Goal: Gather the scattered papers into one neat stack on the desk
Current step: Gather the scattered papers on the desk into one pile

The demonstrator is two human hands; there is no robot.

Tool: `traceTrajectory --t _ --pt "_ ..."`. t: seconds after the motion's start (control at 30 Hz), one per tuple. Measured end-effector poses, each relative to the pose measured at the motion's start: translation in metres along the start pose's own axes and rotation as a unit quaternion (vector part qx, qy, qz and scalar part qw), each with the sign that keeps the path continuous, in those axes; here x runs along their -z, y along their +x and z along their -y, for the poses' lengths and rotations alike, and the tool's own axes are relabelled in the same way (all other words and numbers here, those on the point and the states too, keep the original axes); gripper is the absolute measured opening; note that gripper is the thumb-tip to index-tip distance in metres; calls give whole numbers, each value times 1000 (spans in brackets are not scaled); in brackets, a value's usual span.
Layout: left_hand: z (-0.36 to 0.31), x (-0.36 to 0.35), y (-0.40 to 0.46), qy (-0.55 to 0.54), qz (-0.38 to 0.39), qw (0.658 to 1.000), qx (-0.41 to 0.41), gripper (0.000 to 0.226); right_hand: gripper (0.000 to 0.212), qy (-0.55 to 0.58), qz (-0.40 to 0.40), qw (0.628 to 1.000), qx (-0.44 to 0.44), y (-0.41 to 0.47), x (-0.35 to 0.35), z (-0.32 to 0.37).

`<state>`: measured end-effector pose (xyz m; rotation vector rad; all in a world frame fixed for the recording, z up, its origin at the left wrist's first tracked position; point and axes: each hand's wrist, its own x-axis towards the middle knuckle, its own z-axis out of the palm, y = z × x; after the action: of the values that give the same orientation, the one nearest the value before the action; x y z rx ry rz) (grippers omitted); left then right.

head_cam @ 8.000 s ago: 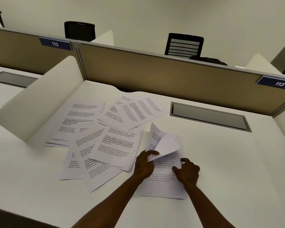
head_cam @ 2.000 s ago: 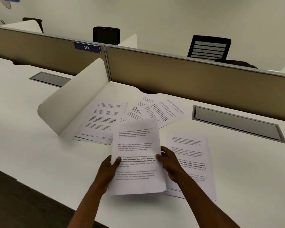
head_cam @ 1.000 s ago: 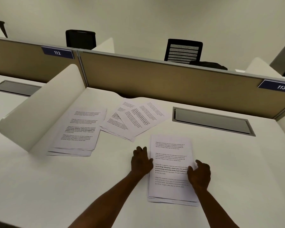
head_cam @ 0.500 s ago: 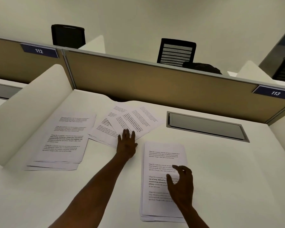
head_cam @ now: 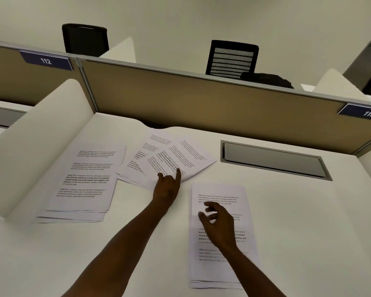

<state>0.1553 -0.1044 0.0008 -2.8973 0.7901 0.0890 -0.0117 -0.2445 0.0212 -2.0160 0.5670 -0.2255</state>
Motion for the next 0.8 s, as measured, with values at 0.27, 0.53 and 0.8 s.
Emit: traceTrajectory --t 0.27,0.53,0.8 --pt "7 2 -29 -82 -4 994 73 55 70 259 160 918 -255 44 -44 49" --pt "-22 -2 -87 -223 -131 964 -59 42 49 146 84 969 -183 61 -60 53" --pt "-8 6 -81 -299 -125 946 -21 64 34 16 -59 993 -99 57 18 17"
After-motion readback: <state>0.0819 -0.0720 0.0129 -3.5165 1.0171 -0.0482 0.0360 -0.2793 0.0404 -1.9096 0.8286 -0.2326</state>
